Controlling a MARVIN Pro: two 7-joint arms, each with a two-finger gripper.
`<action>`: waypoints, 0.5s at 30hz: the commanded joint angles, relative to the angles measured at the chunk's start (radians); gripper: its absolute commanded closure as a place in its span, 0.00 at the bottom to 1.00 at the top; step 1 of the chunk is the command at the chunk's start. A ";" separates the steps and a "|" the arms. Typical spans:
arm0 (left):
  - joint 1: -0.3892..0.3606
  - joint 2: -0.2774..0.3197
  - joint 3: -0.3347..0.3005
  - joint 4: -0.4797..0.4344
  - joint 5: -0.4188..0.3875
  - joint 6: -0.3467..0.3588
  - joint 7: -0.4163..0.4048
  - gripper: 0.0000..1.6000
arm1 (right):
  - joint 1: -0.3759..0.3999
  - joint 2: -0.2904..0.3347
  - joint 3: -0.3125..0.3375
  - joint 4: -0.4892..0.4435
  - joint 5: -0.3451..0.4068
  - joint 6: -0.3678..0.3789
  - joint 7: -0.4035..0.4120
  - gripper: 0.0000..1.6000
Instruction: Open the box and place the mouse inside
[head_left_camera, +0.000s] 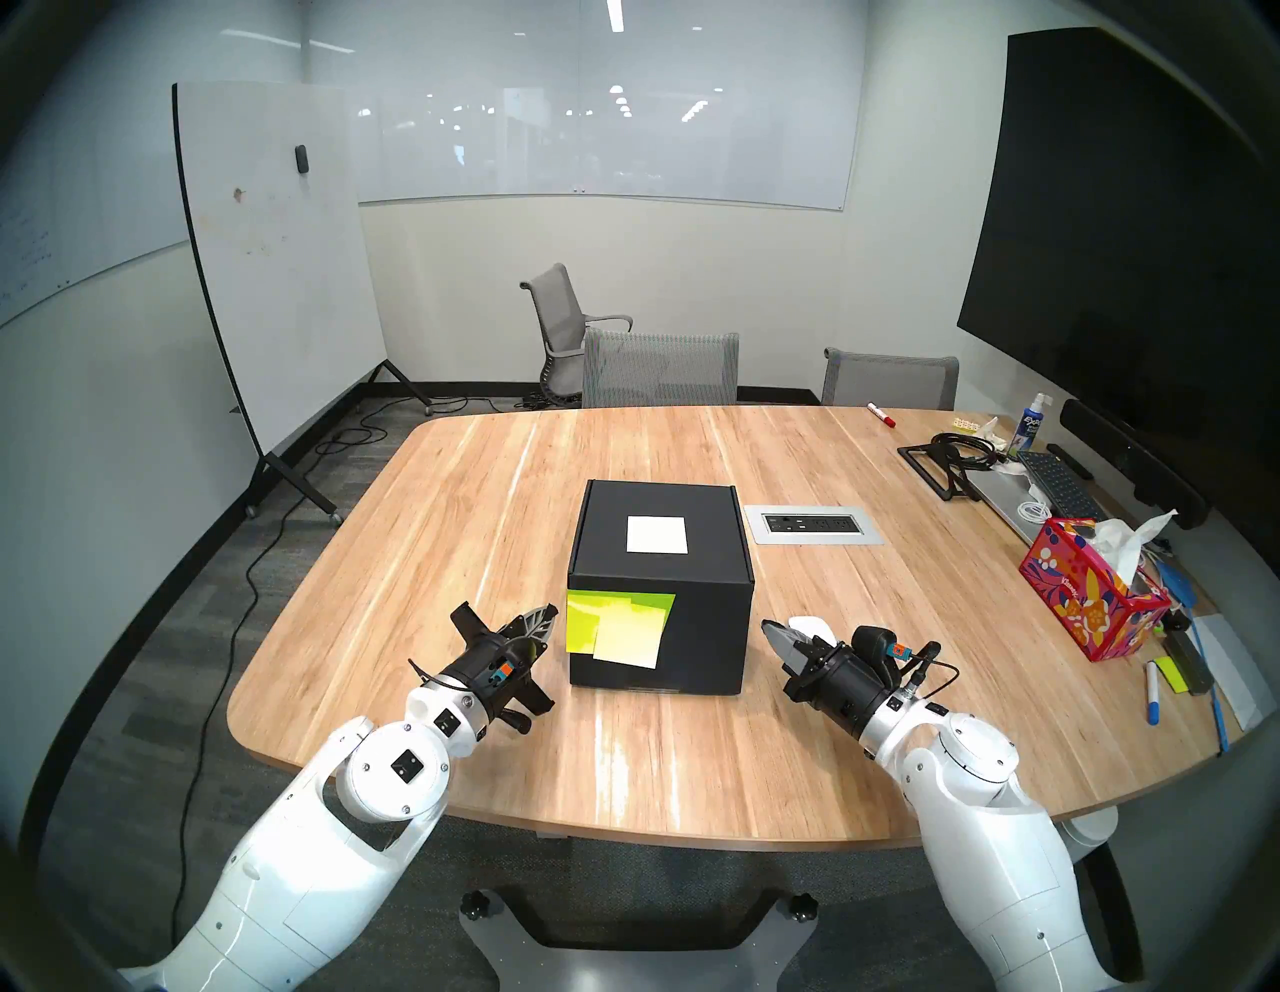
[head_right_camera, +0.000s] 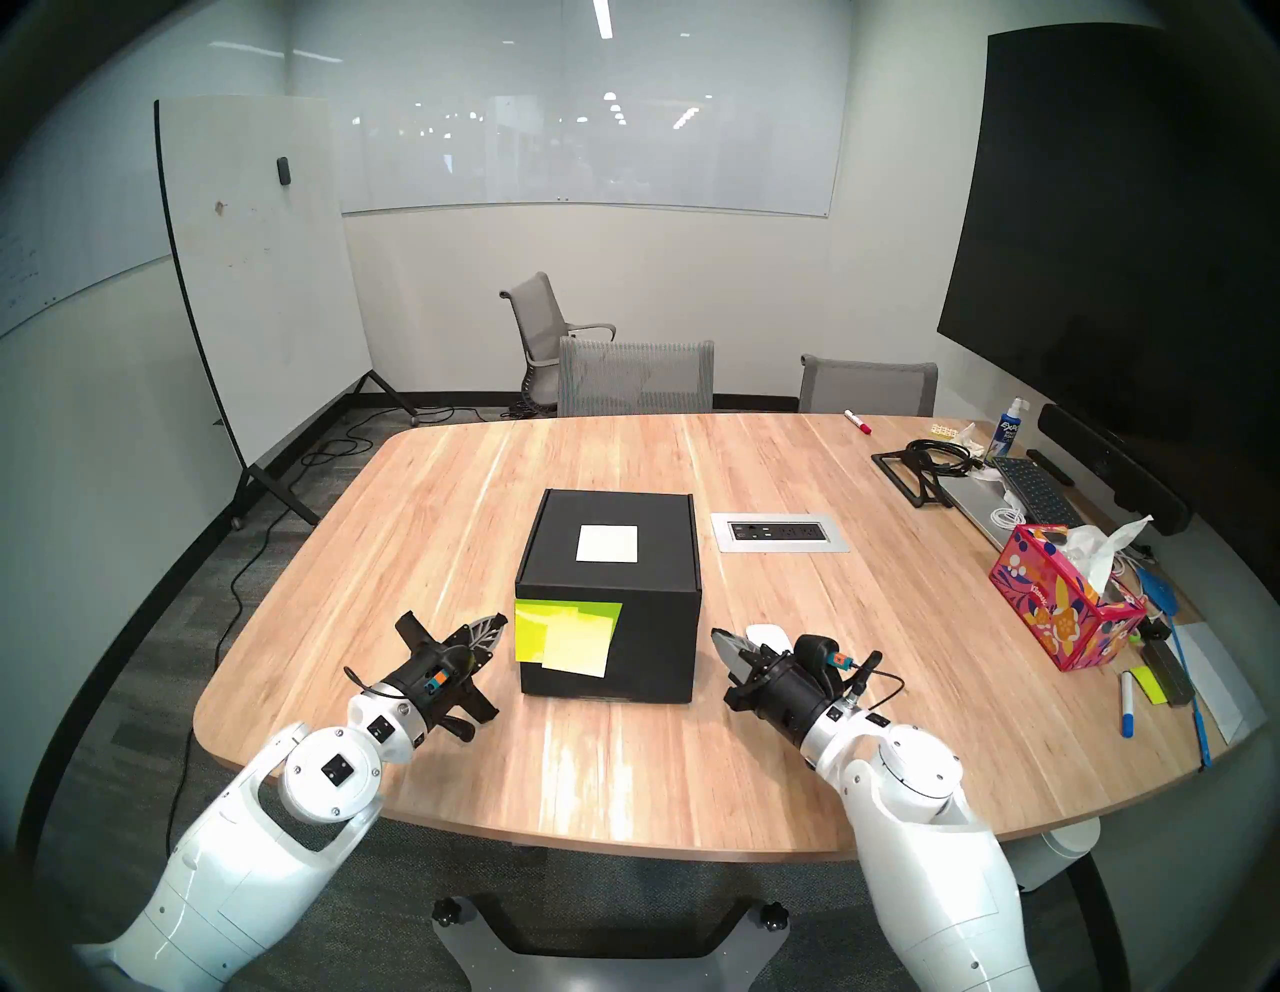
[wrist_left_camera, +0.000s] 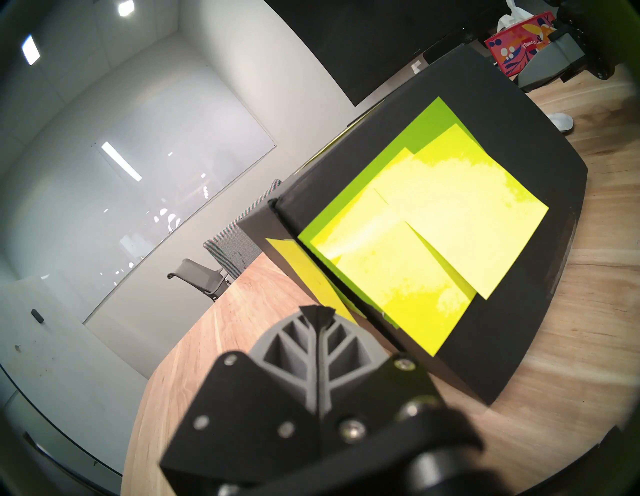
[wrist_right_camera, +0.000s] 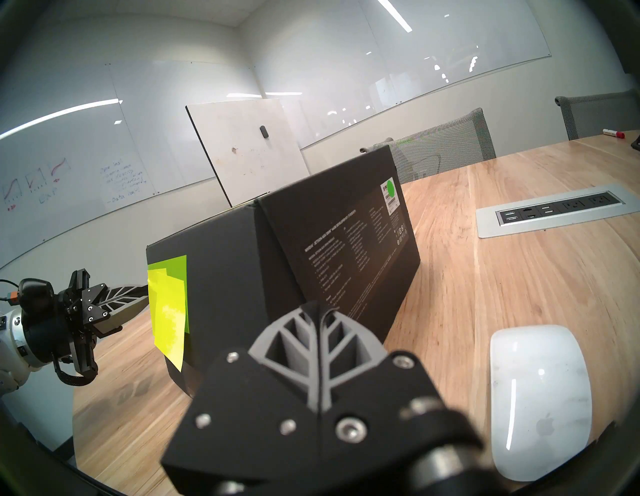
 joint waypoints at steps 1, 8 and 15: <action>-0.005 0.001 -0.001 -0.017 0.003 -0.005 0.002 1.00 | 0.011 0.002 0.000 -0.015 -0.002 0.002 0.000 1.00; -0.005 0.001 -0.001 -0.017 0.003 -0.005 0.002 1.00 | 0.011 0.002 0.000 -0.015 -0.002 0.002 0.000 1.00; -0.005 0.001 -0.001 -0.017 0.003 -0.005 0.002 1.00 | 0.011 0.002 0.000 -0.015 -0.002 0.002 0.000 1.00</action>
